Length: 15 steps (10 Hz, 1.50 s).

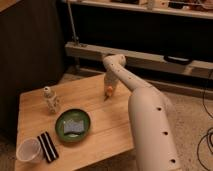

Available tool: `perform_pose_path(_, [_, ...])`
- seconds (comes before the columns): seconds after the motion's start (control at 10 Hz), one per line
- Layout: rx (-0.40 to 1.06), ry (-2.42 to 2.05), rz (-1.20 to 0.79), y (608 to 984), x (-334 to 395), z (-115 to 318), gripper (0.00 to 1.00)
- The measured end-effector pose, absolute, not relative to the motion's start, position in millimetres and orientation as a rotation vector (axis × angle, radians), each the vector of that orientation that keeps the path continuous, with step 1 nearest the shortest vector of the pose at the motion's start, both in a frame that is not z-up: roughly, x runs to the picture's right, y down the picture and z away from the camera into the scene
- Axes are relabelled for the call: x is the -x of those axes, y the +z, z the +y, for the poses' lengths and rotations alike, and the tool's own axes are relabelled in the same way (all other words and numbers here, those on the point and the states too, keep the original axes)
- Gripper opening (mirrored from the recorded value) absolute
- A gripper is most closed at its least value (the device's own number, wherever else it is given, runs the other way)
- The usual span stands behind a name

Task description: Drag the pepper across the table

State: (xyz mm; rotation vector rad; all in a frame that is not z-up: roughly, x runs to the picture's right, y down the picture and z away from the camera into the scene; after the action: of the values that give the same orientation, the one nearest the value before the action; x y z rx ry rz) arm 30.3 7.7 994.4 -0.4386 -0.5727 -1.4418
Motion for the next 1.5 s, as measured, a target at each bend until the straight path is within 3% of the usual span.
perform_pose_path(0.5, [0.428,-1.495,-0.552,981.2,-43.8,3.2,0.16])
perform_pose_path(1.5, [0.446,-1.556,-0.655,931.1,-67.8,69.9,0.16])
